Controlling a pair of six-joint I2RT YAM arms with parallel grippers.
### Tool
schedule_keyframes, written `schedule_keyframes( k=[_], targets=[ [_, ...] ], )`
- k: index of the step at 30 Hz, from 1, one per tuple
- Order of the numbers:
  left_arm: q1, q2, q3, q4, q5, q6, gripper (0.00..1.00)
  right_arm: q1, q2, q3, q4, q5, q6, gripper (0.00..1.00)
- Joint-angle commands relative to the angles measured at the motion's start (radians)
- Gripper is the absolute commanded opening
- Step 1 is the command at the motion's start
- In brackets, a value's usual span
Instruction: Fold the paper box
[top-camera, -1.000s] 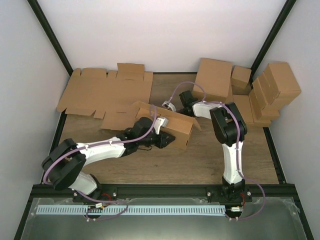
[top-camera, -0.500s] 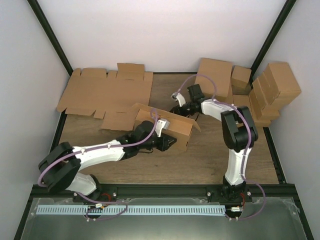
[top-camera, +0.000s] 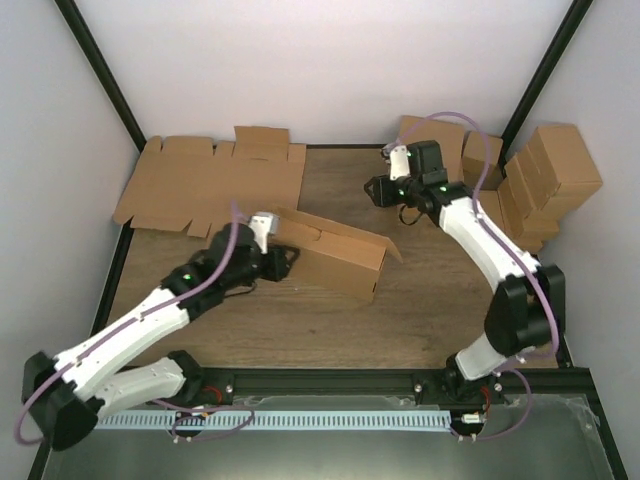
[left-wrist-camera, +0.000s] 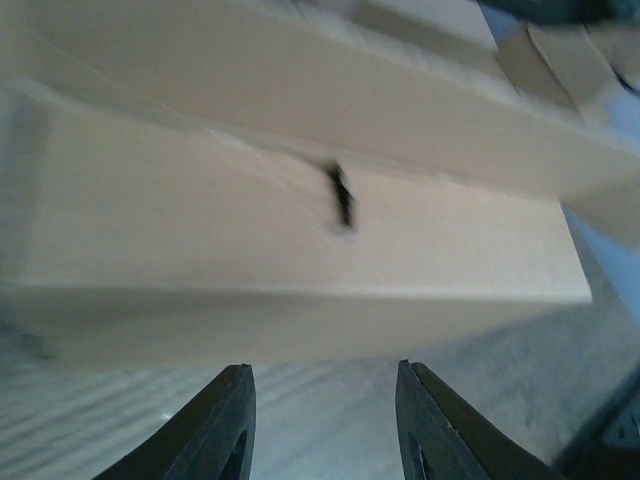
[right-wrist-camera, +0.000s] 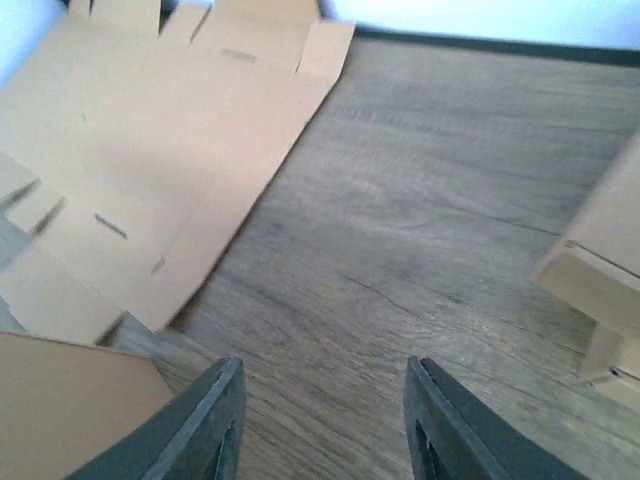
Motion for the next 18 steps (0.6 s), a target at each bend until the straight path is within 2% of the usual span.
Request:
schedule_keyframes(
  k=[1, 5, 7, 9, 10, 13, 15, 18],
  targets=[
    [0.149, -0.089, 0.097, -0.231, -0.009, 0.084, 0.43, 0.006, -0.166, -0.038, -0.059, 0.118, 0.134, 0.47],
    [0.253, -0.06, 0.161, -0.3, 0.013, 0.161, 0.48, 0.046, -0.292, -0.103, -0.1, 0.172, 0.204, 0.51],
    [0.29, -0.039, 0.188, -0.318, 0.004, 0.189, 0.58, 0.078, -0.349, -0.139, -0.126, 0.199, 0.221, 0.55],
    [0.321, -0.031, 0.203, -0.316, 0.003, 0.208, 0.77, 0.103, -0.412, -0.184, -0.143, 0.211, 0.251, 0.61],
    [0.335, -0.028, 0.207, -0.309, 0.007, 0.217, 0.81, 0.108, -0.45, -0.211, -0.145, 0.208, 0.27, 0.66],
    [0.36, -0.002, 0.221, -0.29, 0.014, 0.244, 0.88, 0.114, -0.56, -0.313, -0.148, 0.197, 0.327, 0.79],
    [0.365, 0.008, 0.213, -0.261, 0.033, 0.268, 0.9, 0.113, -0.644, -0.367, -0.143, 0.17, 0.344, 0.96],
    [0.366, 0.022, 0.199, -0.219, 0.072, 0.316, 0.9, 0.113, -0.711, -0.413, -0.156, 0.132, 0.357, 0.96]
  ],
)
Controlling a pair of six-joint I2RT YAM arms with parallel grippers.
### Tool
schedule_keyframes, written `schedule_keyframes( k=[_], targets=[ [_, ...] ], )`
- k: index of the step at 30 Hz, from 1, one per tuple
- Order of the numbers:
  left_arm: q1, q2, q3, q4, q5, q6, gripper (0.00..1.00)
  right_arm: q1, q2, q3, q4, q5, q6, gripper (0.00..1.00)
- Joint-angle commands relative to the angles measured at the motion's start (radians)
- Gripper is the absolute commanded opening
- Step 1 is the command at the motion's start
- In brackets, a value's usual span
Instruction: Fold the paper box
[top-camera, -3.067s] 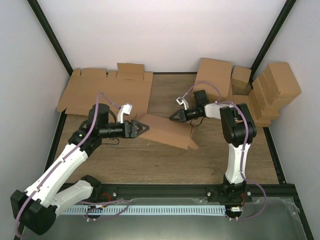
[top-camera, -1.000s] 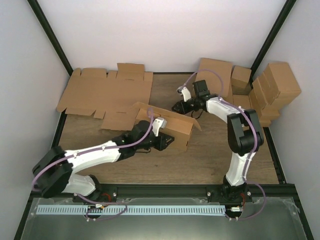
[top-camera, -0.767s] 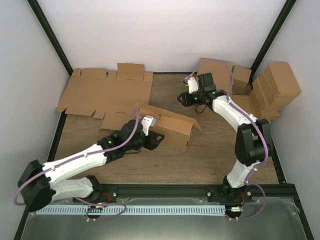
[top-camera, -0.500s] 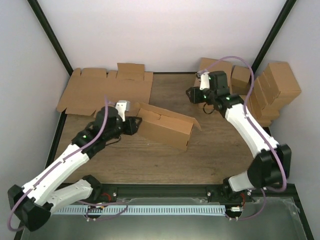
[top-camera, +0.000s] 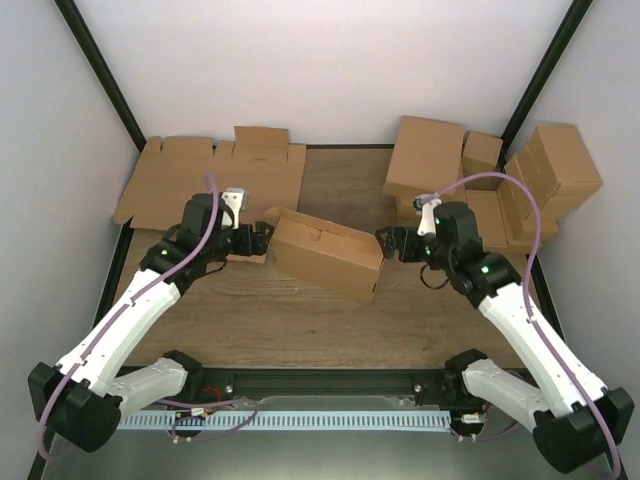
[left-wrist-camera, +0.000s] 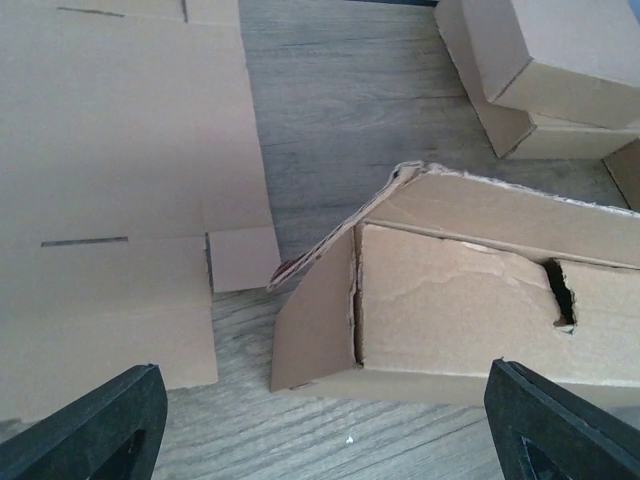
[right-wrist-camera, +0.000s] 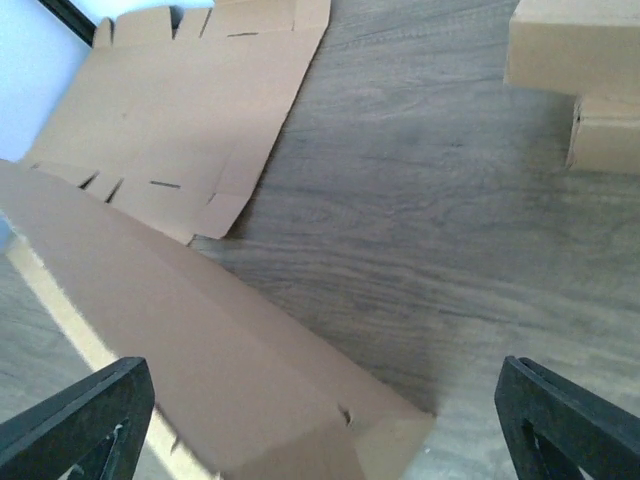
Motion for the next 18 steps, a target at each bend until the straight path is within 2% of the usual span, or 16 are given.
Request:
schedule_keyframes(
  k=[1, 11, 18],
  targets=[
    [0.006, 0.025, 0.009, 0.058, 0.056, 0.093, 0.89, 0.003, -0.098, -0.037, -0.035, -0.038, 0.058, 0.96],
    [0.006, 0.154, 0.084, 0.095, -0.034, 0.141, 0.81, 0.004, -0.11, -0.094, -0.067, -0.048, 0.131, 0.89],
    [0.009, 0.251, 0.166, 0.081, 0.004, 0.202, 0.74, 0.003, -0.078, -0.085, -0.086, -0.075, 0.126, 0.84]
  ],
)
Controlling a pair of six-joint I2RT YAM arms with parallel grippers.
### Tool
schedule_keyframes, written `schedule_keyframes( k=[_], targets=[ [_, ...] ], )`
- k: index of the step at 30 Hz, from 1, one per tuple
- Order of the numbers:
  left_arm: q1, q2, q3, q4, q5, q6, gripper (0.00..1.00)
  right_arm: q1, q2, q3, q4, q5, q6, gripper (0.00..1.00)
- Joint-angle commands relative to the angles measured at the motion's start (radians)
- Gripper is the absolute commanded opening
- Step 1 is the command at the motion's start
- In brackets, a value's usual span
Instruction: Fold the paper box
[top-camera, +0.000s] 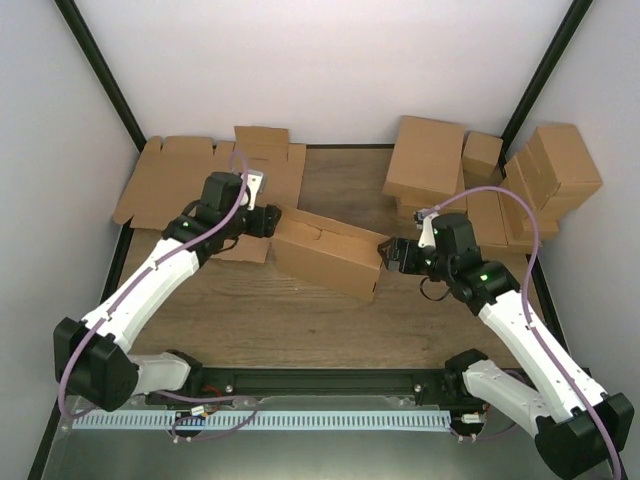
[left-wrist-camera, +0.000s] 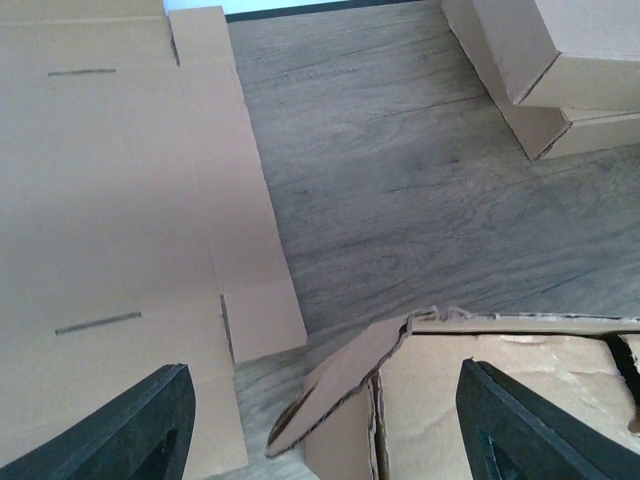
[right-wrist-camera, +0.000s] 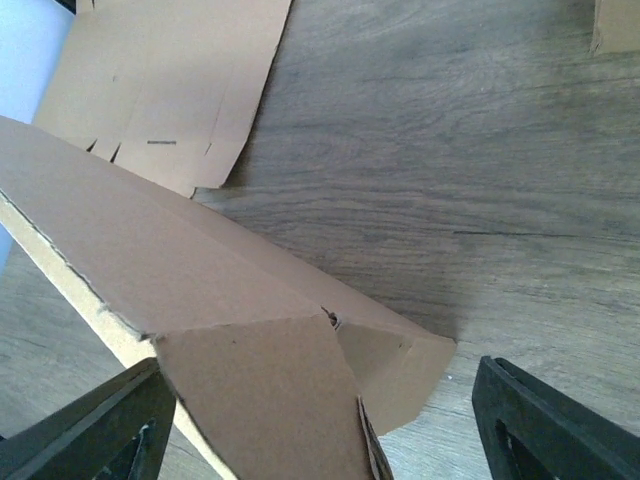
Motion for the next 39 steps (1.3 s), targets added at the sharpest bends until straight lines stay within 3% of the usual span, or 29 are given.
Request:
schedule_keyframes(
  k=[1, 6, 11, 20, 26, 39],
  targets=[
    [0.005, 0.05, 0.058, 0.011, 0.021, 0.06, 0.73, 0.004, 0.023, 0.021, -0.027, -0.034, 0.023, 0.83],
    [0.005, 0.093, 0.082, -0.023, 0.013, 0.068, 0.6, 0.011, 0.035, 0.008, -0.006, -0.063, 0.045, 0.72],
    [0.005, 0.097, 0.096, -0.049, 0.023, 0.064, 0.38, 0.018, 0.05, -0.005, 0.011, -0.065, 0.057, 0.64],
    [0.005, 0.129, 0.153, -0.14, 0.114, -0.007, 0.14, 0.021, 0.066, -0.032, 0.041, -0.071, 0.064, 0.46],
    [0.004, 0.143, 0.161, -0.178, 0.13, -0.041, 0.11, 0.022, 0.076, -0.032, 0.045, -0.076, 0.058, 0.36],
    [0.002, 0.153, 0.171, -0.237, 0.147, -0.123, 0.04, 0.025, 0.095, -0.039, 0.059, -0.081, 0.052, 0.29]
  ],
)
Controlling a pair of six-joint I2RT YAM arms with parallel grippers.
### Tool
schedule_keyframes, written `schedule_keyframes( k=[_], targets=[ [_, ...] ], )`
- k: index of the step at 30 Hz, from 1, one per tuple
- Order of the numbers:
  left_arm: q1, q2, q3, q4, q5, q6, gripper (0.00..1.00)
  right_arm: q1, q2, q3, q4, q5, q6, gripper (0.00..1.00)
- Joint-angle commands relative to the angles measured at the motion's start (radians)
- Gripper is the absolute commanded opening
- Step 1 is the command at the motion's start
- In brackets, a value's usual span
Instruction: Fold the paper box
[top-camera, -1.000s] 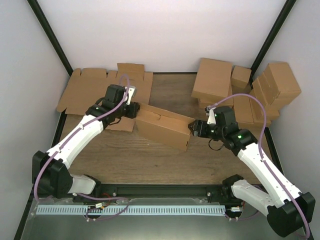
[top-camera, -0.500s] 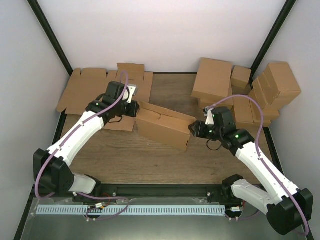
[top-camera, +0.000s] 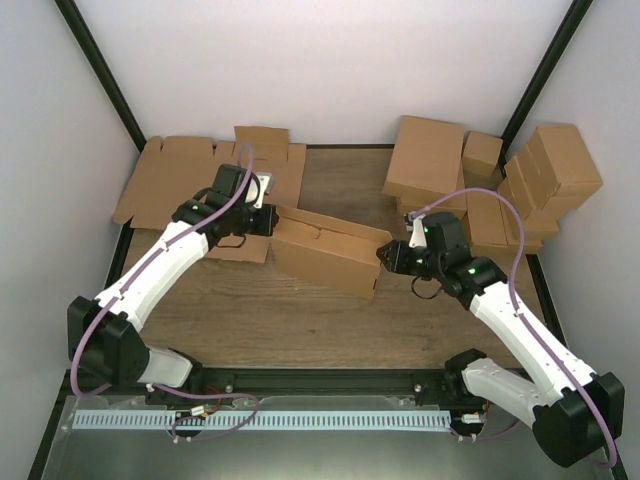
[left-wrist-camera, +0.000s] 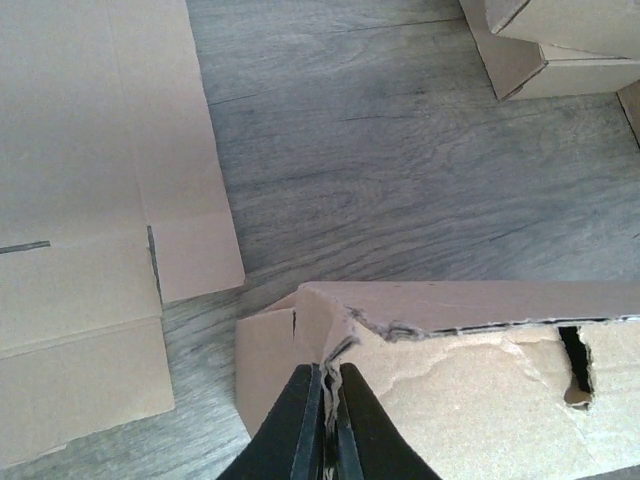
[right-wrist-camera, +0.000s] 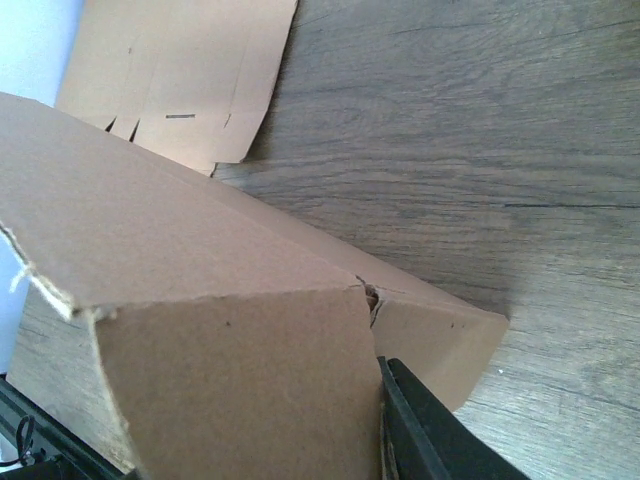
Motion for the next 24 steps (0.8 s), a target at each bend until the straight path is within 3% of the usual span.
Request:
schedule_keyframes(
  k=[1, 12, 24],
  targets=[
    [0.002, 0.019, 0.04, -0.075, 0.021, -0.048, 0.04, 0.011, 0.013, -0.006, -0.01, 0.007, -0.006, 0.29],
    [0.002, 0.006, -0.024, -0.086, -0.047, -0.035, 0.04, 0.013, 0.013, 0.02, -0.037, 0.041, -0.027, 0.29],
    [-0.014, 0.031, 0.001, -0.114, -0.12, 0.024, 0.04, 0.041, 0.047, 0.198, -0.215, 0.203, -0.113, 0.34]
  ],
)
